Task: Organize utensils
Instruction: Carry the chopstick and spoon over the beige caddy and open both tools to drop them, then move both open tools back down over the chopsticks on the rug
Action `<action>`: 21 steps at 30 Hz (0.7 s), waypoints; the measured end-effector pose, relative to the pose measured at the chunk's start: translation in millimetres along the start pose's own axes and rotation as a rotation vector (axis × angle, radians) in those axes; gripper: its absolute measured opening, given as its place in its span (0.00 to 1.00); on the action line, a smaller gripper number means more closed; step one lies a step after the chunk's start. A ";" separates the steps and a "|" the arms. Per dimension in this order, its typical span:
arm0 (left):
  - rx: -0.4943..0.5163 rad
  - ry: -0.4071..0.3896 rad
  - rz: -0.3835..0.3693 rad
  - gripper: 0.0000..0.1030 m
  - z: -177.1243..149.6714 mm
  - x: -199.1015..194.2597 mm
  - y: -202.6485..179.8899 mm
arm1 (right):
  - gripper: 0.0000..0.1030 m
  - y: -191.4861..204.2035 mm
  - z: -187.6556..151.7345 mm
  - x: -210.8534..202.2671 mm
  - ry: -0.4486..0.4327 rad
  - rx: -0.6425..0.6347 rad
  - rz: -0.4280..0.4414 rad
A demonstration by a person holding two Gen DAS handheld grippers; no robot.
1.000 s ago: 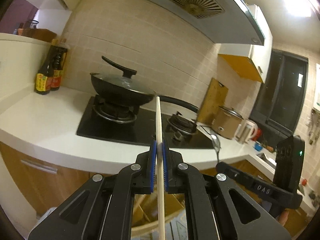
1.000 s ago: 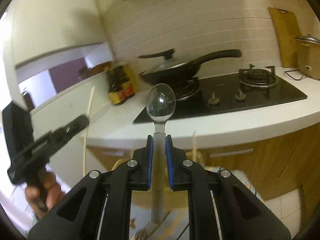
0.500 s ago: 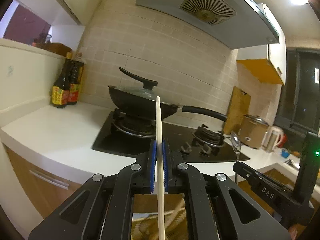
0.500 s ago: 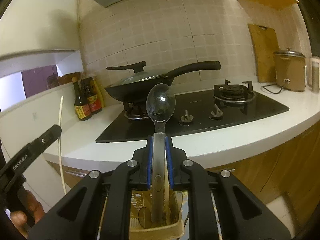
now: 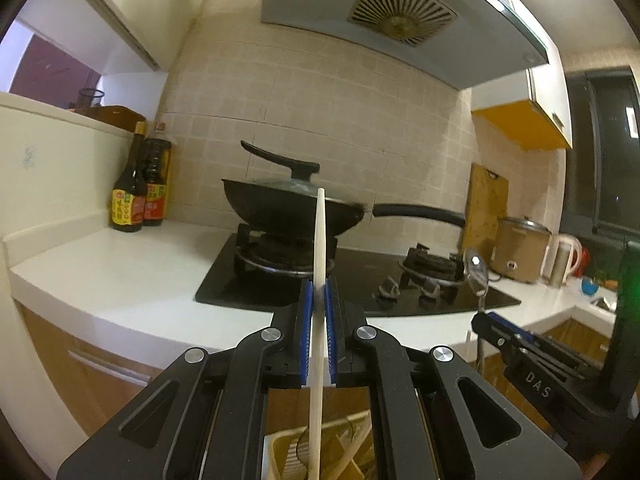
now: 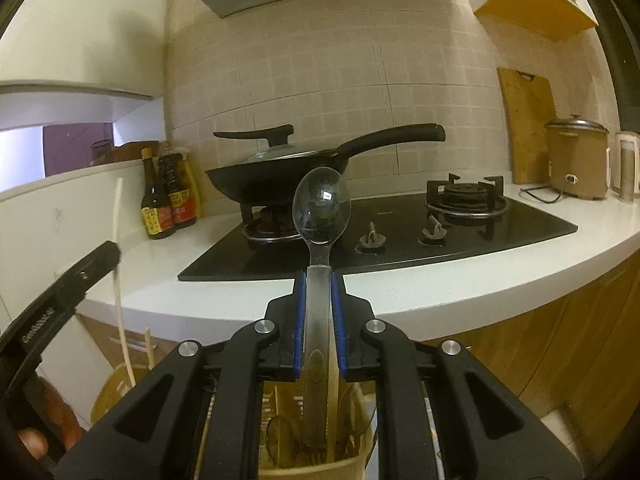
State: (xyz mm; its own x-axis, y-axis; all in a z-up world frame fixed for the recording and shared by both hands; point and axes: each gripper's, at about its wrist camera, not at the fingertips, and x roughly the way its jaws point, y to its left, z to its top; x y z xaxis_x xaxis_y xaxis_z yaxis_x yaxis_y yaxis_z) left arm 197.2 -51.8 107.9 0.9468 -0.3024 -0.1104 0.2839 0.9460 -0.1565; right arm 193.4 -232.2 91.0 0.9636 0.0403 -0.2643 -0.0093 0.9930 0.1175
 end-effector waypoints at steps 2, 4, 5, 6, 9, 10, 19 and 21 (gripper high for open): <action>0.001 0.002 -0.011 0.10 -2.9 -3.1 0.6 | 0.11 0.0 -4.8 -7.9 0.009 -0.002 0.016; -0.004 0.003 -0.015 0.24 -5.2 -9.3 2.5 | 0.14 -1.5 -8.0 -17.6 0.013 0.007 0.033; -0.008 0.005 -0.019 0.32 -6.1 -12.3 3.5 | 0.20 -2.9 -9.5 -23.5 0.012 0.012 0.035; -0.011 0.018 -0.036 0.36 -7.1 -16.6 4.9 | 0.23 -4.3 -10.8 -31.6 0.012 0.013 0.038; -0.032 0.037 -0.055 0.40 -8.4 -30.8 9.7 | 0.42 -7.6 -12.1 -54.4 0.037 0.006 0.035; -0.043 0.044 -0.062 0.46 -8.6 -35.8 11.6 | 0.43 -9.7 -12.8 -65.3 0.039 0.015 0.033; -0.090 0.221 -0.104 0.56 -24.3 -90.8 20.5 | 0.65 -11.3 -34.7 -138.7 0.197 0.025 0.047; -0.110 0.297 -0.115 0.56 -35.7 -99.0 23.8 | 0.65 -11.2 -46.1 -146.8 0.257 0.030 0.039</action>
State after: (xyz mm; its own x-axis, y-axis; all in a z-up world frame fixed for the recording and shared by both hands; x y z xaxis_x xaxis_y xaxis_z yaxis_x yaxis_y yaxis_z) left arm 104.9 -3.5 80.0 0.8191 -0.4426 -0.3650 0.3530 0.8904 -0.2875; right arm 39.8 -244.1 84.3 0.8630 0.1089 -0.4934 -0.0331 0.9866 0.1598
